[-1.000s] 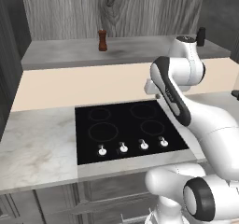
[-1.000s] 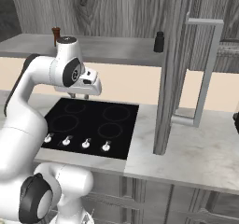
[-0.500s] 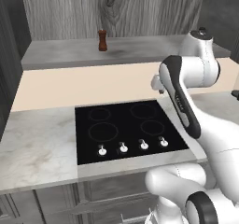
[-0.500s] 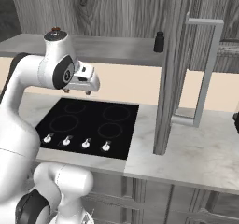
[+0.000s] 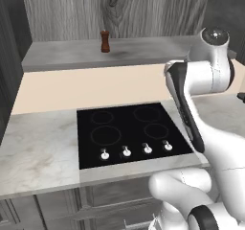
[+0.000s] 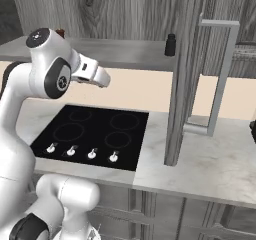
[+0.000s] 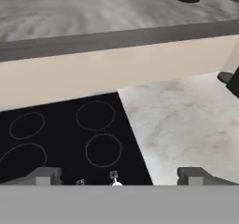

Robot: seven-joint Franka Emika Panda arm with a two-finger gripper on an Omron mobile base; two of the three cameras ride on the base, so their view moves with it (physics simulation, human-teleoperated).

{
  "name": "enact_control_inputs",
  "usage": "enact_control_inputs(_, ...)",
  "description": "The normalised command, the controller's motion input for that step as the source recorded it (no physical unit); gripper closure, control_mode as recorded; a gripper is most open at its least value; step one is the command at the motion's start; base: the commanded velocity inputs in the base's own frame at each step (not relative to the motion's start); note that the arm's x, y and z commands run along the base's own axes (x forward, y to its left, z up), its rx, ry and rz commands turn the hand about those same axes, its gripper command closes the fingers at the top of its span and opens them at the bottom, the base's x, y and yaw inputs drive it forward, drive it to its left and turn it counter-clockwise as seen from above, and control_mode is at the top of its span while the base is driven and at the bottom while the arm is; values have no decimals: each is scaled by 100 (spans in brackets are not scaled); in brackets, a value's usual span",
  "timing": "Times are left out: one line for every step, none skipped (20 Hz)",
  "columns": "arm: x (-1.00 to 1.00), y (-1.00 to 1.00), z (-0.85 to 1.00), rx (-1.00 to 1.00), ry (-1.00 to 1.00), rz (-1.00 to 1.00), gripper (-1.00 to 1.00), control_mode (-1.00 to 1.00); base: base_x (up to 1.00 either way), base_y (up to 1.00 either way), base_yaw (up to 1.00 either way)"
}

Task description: Take 2 condiments from the cabinet and move them on the counter near the stove.Make sure the condiments are lined up with each other, next to each other.

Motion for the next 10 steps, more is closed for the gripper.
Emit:
enact_control_inputs(10,-20,44,-12,-31,-28,-100,-100,0,0,0)
enact_control_inputs(12,-23,37,-10,-30,-28,-100,-100,0,0,0)
enact_control_inputs(9,-34,31,-6,-26,-25,-100,-100,0,0,0)
enact_control_inputs(6,-31,25,0,-25,-21,-100,-100,0,0,0)
enact_control_inputs(8,-31,21,0,-24,-18,-100,-100,0,0,0)
enact_control_inputs(0,-36,23,0,-25,-15,-100,-100,0,0,0)
enact_control_inputs(0,-36,24,0,-22,-13,-100,-100,0,0,0)
enact_control_inputs(4,-44,22,0,-16,-12,-100,-100,0,0,0)
enact_control_inputs(5,-44,24,0,-13,-11,-100,-100,0,0,0)
enact_control_inputs(8,-45,26,0,-12,-12,-100,-100,0,0,0)
